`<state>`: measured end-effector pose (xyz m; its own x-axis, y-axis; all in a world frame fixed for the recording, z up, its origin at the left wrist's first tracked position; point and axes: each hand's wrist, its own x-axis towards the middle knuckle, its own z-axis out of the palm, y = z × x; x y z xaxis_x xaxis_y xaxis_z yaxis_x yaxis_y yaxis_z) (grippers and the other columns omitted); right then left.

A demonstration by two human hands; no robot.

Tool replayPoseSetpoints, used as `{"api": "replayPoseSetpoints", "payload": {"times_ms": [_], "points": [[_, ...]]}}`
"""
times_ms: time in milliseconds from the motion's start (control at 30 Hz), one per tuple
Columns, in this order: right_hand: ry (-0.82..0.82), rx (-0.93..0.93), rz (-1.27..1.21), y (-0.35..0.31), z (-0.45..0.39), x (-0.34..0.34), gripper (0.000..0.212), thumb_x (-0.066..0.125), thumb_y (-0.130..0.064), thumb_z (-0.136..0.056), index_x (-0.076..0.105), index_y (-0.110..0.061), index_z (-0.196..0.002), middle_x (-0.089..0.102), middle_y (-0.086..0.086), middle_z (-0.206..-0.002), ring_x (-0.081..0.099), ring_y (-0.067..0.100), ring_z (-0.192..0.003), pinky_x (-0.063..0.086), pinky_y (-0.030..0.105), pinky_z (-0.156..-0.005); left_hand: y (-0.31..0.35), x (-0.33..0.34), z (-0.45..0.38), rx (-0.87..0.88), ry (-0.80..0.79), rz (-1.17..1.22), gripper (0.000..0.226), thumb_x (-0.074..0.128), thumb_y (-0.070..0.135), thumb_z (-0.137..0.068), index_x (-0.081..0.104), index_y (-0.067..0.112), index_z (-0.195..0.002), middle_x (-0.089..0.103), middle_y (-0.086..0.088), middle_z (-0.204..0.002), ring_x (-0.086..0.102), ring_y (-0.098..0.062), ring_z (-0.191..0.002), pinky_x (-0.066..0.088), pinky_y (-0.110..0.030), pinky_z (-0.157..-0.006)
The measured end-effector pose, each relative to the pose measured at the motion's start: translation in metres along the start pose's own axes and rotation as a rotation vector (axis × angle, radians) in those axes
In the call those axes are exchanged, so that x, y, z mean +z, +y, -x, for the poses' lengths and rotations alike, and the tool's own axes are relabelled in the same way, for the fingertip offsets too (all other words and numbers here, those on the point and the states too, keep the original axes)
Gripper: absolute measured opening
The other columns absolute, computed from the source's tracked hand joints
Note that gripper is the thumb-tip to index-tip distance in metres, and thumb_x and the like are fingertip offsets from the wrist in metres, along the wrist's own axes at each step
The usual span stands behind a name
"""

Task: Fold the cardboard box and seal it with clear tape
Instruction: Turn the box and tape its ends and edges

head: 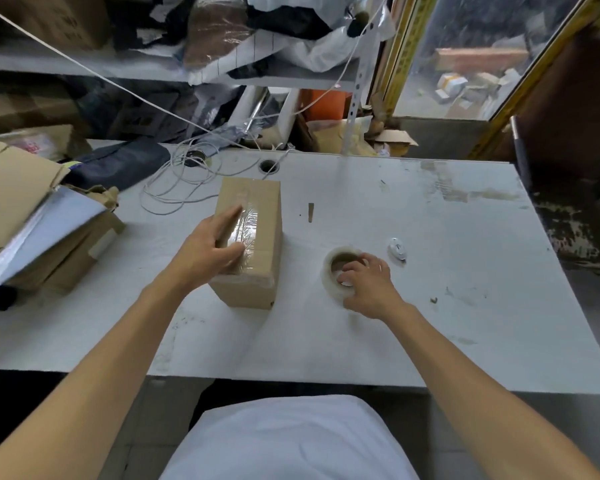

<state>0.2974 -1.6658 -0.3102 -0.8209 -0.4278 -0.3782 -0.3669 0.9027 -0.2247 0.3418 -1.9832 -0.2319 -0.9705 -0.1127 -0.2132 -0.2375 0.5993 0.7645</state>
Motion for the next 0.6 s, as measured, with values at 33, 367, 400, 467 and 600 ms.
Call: {"api": "replayPoseSetpoints", "payload": {"times_ms": [33, 367, 400, 467, 600], "points": [[0.016, 0.003, 0.015, -0.003, -0.001, 0.003, 0.040, 0.064, -0.037, -0.085, 0.065, -0.028, -0.124, 0.051, -0.009, -0.139, 0.020, 0.026, -0.143, 0.006, 0.047, -0.118, 0.001, 0.001, 0.002, -0.013, 0.003, 0.005, 0.076, 0.063, 0.038, -0.082, 0.032, 0.043, -0.151, 0.044, 0.003, -0.145, 0.046, -0.016, -0.125, 0.036, -0.029, -0.099], [0.272, 0.292, -0.832, -0.031, 0.001, -0.044, 0.018, 0.069, -0.027, -0.089, 0.072, -0.019, -0.073, 0.065, -0.002, -0.070, 0.058, 0.015, -0.070, 0.043, 0.027, -0.061, 0.010, 0.005, 0.008, 0.012, 0.087, -0.043, 0.064, 0.064, 0.024, -0.091, 0.041, 0.038, -0.149, 0.043, -0.002, -0.147, 0.045, -0.018, -0.128, 0.033, -0.025, -0.093], [0.289, 0.288, -1.001, -0.035, 0.005, -0.059, 0.015, 0.070, -0.024, -0.090, 0.074, -0.017, -0.077, 0.066, -0.003, -0.072, 0.058, 0.013, -0.070, 0.044, 0.023, -0.063, 0.011, 0.006, 0.008, 0.009, 0.084, -0.041, 0.063, 0.064, 0.025, -0.091, 0.041, 0.038, -0.149, 0.043, -0.001, -0.147, 0.044, -0.018, -0.129, 0.033, -0.025, -0.093], [0.288, 0.253, -1.280, -0.043, 0.011, -0.085, 0.012, 0.069, -0.020, -0.091, 0.075, -0.012, -0.085, 0.072, -0.002, -0.081, 0.064, 0.013, -0.078, 0.046, 0.023, -0.076, 0.014, 0.007, 0.008, 0.014, 0.078, -0.039, 0.063, 0.065, 0.027, -0.091, 0.041, 0.038, -0.148, 0.042, -0.001, -0.148, 0.044, -0.019, -0.131, 0.034, -0.025, -0.094], [0.275, 0.262, -1.581, -0.057, 0.018, -0.115, 0.012, 0.065, -0.017, -0.092, 0.071, -0.011, -0.084, 0.072, -0.001, -0.081, 0.063, 0.018, -0.087, 0.046, 0.033, -0.090, 0.025, 0.010, 0.008, 0.027, 0.069, -0.031, 0.060, 0.068, 0.028, -0.090, 0.047, 0.035, -0.145, 0.039, -0.001, -0.150, 0.044, -0.021, -0.134, 0.035, -0.025, -0.098]]}}
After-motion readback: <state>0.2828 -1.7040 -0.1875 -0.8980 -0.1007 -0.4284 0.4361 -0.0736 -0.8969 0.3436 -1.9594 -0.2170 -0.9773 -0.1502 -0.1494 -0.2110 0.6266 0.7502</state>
